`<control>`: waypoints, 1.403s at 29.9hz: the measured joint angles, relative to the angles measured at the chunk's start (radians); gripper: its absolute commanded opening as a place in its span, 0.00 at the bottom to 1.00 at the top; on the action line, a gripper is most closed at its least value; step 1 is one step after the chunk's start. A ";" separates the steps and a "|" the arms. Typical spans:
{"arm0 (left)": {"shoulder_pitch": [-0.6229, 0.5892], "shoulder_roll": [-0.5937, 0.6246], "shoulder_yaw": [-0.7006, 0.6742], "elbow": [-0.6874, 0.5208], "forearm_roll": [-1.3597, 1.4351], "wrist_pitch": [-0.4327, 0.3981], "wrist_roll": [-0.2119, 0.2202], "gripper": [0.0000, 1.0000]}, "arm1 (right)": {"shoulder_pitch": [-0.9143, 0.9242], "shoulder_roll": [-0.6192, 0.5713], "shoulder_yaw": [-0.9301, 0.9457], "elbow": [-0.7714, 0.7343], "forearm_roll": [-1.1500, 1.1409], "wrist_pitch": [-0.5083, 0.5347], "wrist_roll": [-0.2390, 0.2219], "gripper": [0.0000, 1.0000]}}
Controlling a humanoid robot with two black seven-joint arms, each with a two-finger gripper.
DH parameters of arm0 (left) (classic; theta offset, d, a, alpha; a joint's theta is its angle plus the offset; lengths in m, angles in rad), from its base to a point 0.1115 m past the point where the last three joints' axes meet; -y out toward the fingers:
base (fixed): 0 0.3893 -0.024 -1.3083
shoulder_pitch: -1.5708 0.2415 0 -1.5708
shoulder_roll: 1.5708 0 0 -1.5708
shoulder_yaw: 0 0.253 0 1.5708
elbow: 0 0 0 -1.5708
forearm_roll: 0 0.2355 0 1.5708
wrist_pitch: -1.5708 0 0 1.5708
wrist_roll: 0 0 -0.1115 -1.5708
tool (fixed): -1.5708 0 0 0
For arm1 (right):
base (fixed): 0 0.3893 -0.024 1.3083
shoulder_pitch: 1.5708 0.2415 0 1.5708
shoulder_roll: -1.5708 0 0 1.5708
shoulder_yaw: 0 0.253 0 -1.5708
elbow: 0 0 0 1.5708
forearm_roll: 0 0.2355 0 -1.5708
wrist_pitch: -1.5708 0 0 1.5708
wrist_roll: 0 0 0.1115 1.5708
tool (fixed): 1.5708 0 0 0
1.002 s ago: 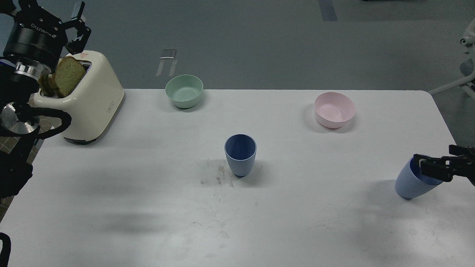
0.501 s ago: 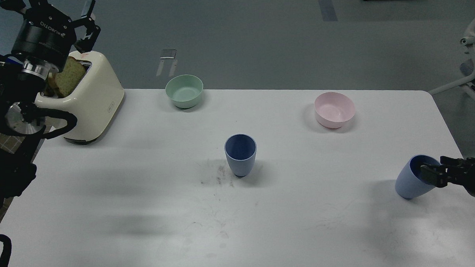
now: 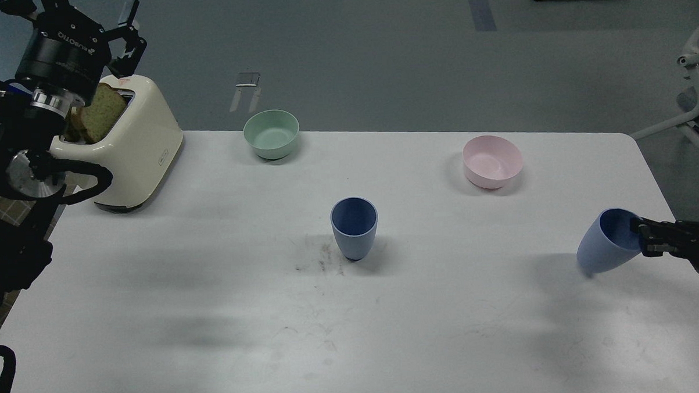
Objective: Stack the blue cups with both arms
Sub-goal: 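Lift the blue cup with the right gripper and carry it over the center cup, then lower the held cup into the center cup and open the right gripper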
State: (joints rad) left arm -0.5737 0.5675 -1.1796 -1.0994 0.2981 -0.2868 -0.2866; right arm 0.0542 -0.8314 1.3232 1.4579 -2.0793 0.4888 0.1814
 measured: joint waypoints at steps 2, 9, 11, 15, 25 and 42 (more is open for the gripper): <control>0.000 0.001 0.000 0.000 0.000 0.000 0.001 0.97 | 0.003 -0.003 0.041 0.007 0.022 0.000 0.001 0.00; 0.000 0.003 0.000 -0.002 0.001 0.000 0.001 0.97 | 0.212 -0.006 0.088 0.091 0.172 0.000 -0.004 0.00; 0.000 0.003 0.000 -0.003 0.001 0.000 0.001 0.97 | 0.301 0.019 0.069 0.117 0.189 0.000 -0.007 0.00; 0.000 0.002 0.000 -0.003 0.001 -0.002 0.002 0.97 | 0.466 0.115 -0.043 0.140 0.194 0.000 -0.017 0.00; 0.001 0.011 0.000 0.001 0.007 -0.012 0.003 0.97 | 0.809 0.342 -0.525 0.132 0.188 0.000 -0.050 0.00; 0.001 0.015 0.000 -0.001 0.012 -0.033 0.001 0.97 | 0.883 0.364 -0.760 0.069 0.182 0.000 -0.094 0.00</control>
State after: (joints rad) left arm -0.5725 0.5829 -1.1796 -1.0999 0.3099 -0.3197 -0.2854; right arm 0.9370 -0.4678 0.5630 1.5269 -1.8971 0.4887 0.0871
